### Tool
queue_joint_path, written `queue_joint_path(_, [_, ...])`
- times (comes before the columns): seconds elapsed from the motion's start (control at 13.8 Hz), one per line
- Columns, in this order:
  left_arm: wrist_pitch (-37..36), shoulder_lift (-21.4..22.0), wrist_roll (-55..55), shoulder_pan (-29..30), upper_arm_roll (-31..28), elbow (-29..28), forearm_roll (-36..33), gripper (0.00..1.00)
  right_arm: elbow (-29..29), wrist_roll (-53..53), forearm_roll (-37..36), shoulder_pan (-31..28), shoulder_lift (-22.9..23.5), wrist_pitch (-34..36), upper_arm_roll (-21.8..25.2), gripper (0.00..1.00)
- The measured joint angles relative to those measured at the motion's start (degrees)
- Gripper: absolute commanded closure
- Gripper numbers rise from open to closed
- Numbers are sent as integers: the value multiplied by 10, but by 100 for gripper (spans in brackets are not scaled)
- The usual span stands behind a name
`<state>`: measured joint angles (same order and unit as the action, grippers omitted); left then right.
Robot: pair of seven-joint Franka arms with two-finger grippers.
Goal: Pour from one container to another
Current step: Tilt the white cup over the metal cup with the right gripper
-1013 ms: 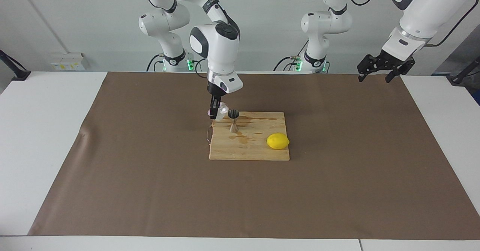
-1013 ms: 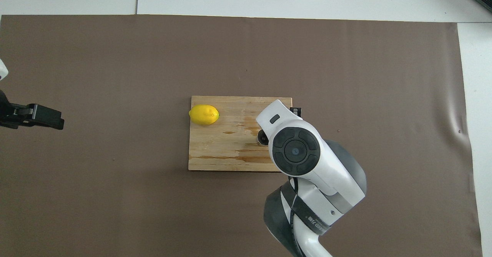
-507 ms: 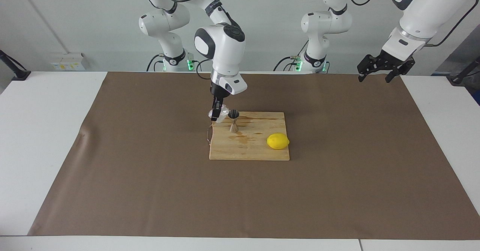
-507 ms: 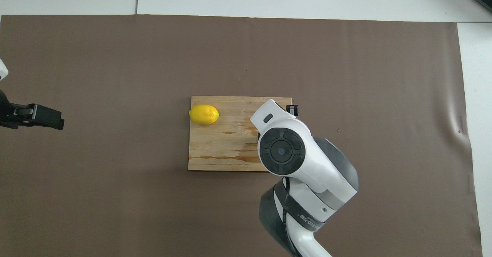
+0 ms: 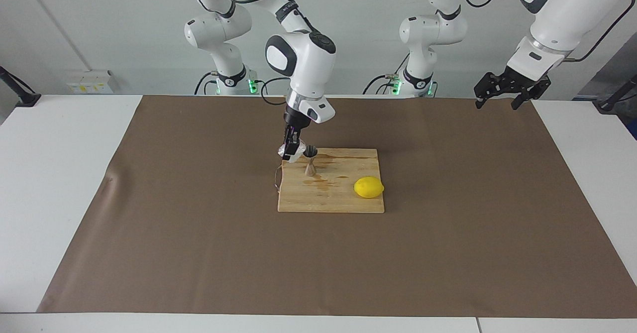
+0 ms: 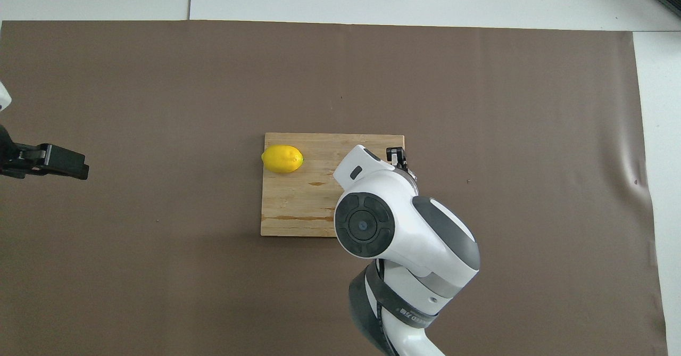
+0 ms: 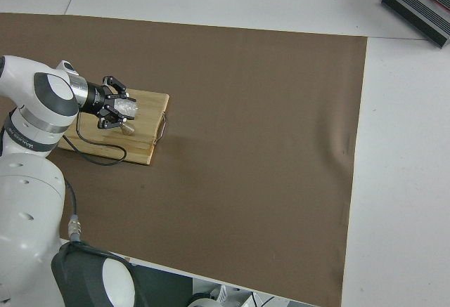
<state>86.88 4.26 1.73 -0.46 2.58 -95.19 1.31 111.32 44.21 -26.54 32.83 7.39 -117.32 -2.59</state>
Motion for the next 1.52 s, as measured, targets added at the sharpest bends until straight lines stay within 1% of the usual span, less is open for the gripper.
queue_joint_path(0.51, [0,0,0,0,0,0,0,0,-14,0,-32,7,12,10,0,100])
queue_joint_path(0.72, [0,0,0,0,0,0,0,0,-14,0,-61,14,16,10,0,100])
queue_joint_path(1.52, [0,0,0,0,0,0,0,0,-14,0,-92,24,21,10,-1,100])
